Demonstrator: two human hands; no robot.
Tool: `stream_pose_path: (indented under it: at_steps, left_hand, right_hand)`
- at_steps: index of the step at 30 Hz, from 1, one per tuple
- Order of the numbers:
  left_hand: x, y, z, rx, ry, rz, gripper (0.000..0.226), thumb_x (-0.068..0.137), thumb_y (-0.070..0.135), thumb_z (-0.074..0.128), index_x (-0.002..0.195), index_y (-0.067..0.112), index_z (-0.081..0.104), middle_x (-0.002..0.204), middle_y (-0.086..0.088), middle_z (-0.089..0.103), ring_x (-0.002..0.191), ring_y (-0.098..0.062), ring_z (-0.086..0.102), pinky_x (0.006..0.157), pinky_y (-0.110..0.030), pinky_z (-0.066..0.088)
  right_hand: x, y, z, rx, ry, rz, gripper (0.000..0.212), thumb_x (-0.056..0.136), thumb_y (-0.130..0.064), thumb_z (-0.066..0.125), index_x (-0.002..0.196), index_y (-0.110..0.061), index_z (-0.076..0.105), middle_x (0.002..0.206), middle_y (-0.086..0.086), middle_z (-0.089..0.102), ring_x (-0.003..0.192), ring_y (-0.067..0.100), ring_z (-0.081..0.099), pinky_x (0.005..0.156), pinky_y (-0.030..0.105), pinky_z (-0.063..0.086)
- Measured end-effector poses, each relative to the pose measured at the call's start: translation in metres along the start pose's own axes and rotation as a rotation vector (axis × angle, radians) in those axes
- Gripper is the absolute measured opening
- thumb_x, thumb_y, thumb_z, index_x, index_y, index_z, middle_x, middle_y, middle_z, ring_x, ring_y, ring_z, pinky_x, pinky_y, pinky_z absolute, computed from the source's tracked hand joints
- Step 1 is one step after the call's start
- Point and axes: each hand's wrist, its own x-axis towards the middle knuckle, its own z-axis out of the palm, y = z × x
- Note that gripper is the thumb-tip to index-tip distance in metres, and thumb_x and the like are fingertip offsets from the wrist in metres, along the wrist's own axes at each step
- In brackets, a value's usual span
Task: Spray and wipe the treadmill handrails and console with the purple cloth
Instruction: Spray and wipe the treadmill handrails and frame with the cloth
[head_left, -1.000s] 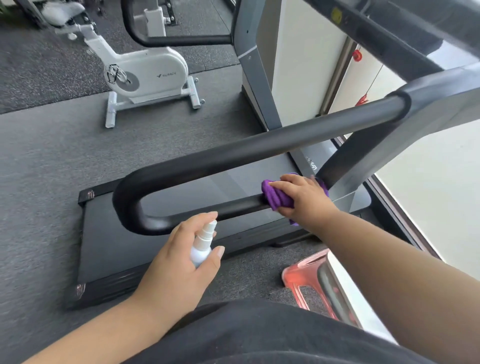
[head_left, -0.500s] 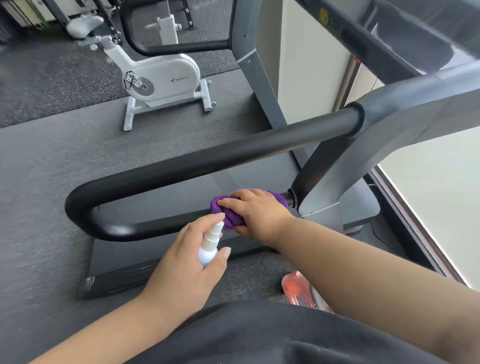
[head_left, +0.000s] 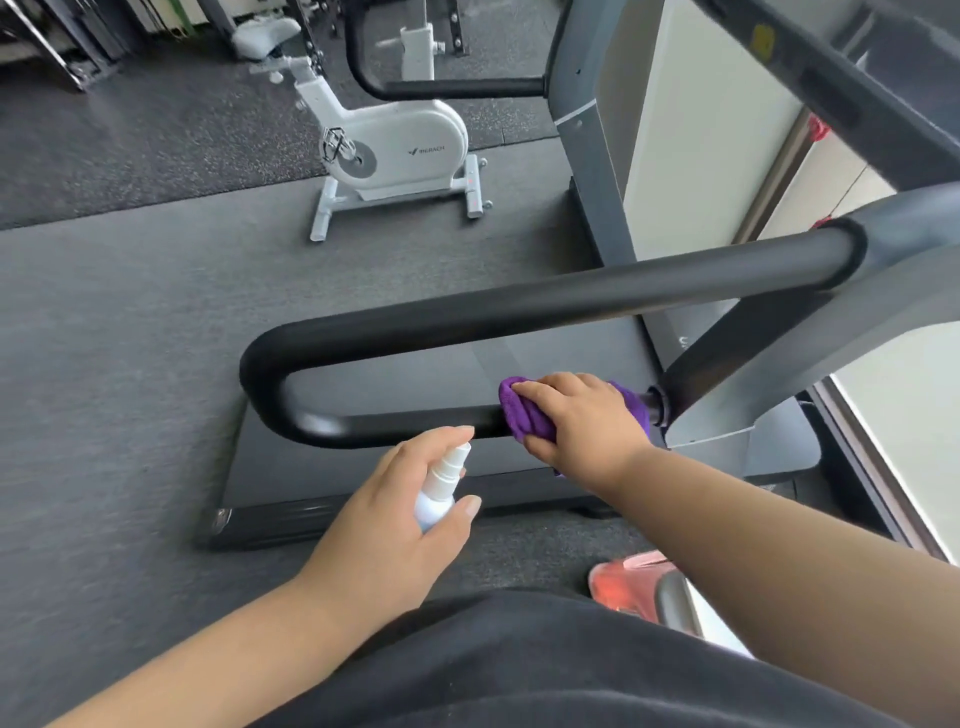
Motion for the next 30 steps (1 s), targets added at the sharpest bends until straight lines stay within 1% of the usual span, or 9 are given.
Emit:
stream_pose_path:
  at_steps: [5, 8, 11, 13, 16, 20, 22, 25, 30]
  left_hand:
    - [-0.008, -0.036, -0.035, -0.001, -0.015, 0.020, 0.075, 0.087, 0.022, 0.073, 0.122, 0.075, 0.032, 0.124, 0.038, 0.046, 0.113, 0.007, 0.052, 0.088, 0.000, 0.033]
    - [-0.013, -0.063, -0.059, -0.004, -0.003, 0.030, 0.074, 0.087, 0.021, 0.073, 0.121, 0.074, 0.033, 0.124, 0.035, 0.048, 0.115, 0.005, 0.052, 0.088, -0.001, 0.034]
    - [-0.017, -0.088, -0.081, -0.048, 0.026, 0.050, 0.065, 0.087, 0.028, 0.070, 0.121, 0.072, 0.035, 0.115, 0.025, 0.058, 0.111, 0.002, 0.056, 0.086, -0.002, 0.037]
    - [-0.016, -0.101, -0.093, -0.078, 0.039, 0.075, 0.063, 0.084, 0.030, 0.068, 0.123, 0.069, 0.036, 0.112, 0.020, 0.062, 0.109, 0.003, 0.058, 0.085, -0.001, 0.037]
    - [-0.010, -0.114, -0.103, -0.111, -0.002, 0.136, 0.064, 0.083, 0.029, 0.068, 0.123, 0.068, 0.036, 0.113, 0.023, 0.060, 0.108, 0.007, 0.058, 0.084, 0.000, 0.037]
    - [0.002, -0.120, -0.099, -0.135, -0.092, 0.207, 0.071, 0.087, 0.022, 0.074, 0.121, 0.071, 0.036, 0.121, 0.030, 0.053, 0.109, 0.006, 0.057, 0.084, 0.000, 0.037]
    - [0.009, -0.116, -0.097, -0.143, -0.124, 0.231, 0.072, 0.086, 0.022, 0.074, 0.120, 0.073, 0.037, 0.121, 0.029, 0.054, 0.110, 0.005, 0.056, 0.086, -0.001, 0.037]
    - [0.018, -0.104, -0.089, -0.146, -0.133, 0.261, 0.070, 0.086, 0.026, 0.073, 0.119, 0.074, 0.035, 0.125, 0.033, 0.051, 0.113, 0.007, 0.054, 0.089, -0.001, 0.036]
    - [0.023, -0.080, -0.070, -0.147, -0.120, 0.255, 0.074, 0.086, 0.020, 0.074, 0.119, 0.074, 0.035, 0.122, 0.039, 0.050, 0.111, 0.006, 0.055, 0.088, -0.002, 0.036]
  right_hand:
    - [0.034, -0.094, 0.026, 0.042, 0.009, -0.068, 0.067, 0.080, -0.059, 0.061, 0.141, -0.033, 0.049, 0.129, -0.002, 0.059, 0.117, 0.029, 0.055, 0.094, 0.045, 0.046]
    - [0.050, -0.146, 0.037, 0.142, 0.054, -0.075, 0.065, 0.082, -0.059, 0.048, 0.141, -0.032, 0.050, 0.130, -0.003, 0.060, 0.121, 0.028, 0.053, 0.096, 0.045, 0.043]
    - [0.061, -0.192, 0.050, 0.307, 0.128, -0.057, 0.069, 0.080, -0.058, 0.041, 0.145, -0.034, 0.042, 0.132, -0.004, 0.059, 0.122, 0.026, 0.054, 0.098, 0.044, 0.041]
    - [0.066, -0.210, 0.057, 0.290, 0.178, -0.046, 0.068, 0.080, -0.057, 0.042, 0.144, -0.034, 0.033, 0.132, -0.004, 0.059, 0.120, 0.026, 0.056, 0.095, 0.045, 0.043]
    - [0.064, -0.209, 0.062, 0.137, 0.211, -0.082, 0.070, 0.081, -0.053, 0.049, 0.145, -0.029, 0.036, 0.129, -0.002, 0.061, 0.118, 0.026, 0.057, 0.093, 0.045, 0.047]
    - [0.059, -0.199, 0.062, 0.034, 0.077, -0.078, 0.074, 0.083, -0.047, 0.060, 0.150, -0.030, 0.035, 0.135, 0.000, 0.054, 0.127, 0.028, 0.047, 0.101, 0.045, 0.042]
    - [0.055, -0.190, 0.059, -0.043, 0.035, -0.088, 0.067, 0.085, -0.042, 0.066, 0.146, -0.030, 0.043, 0.140, 0.002, 0.051, 0.131, 0.029, 0.042, 0.106, 0.047, 0.039]
    - [0.043, -0.168, 0.054, -0.057, 0.087, -0.123, 0.059, 0.079, -0.030, 0.076, 0.134, -0.022, 0.056, 0.136, 0.012, 0.055, 0.126, 0.040, 0.049, 0.099, 0.056, 0.045]
    - [0.020, -0.115, 0.038, -0.074, 0.142, -0.099, 0.084, 0.065, -0.027, 0.089, 0.137, -0.032, 0.046, 0.127, 0.014, 0.060, 0.116, 0.043, 0.056, 0.092, 0.055, 0.049]
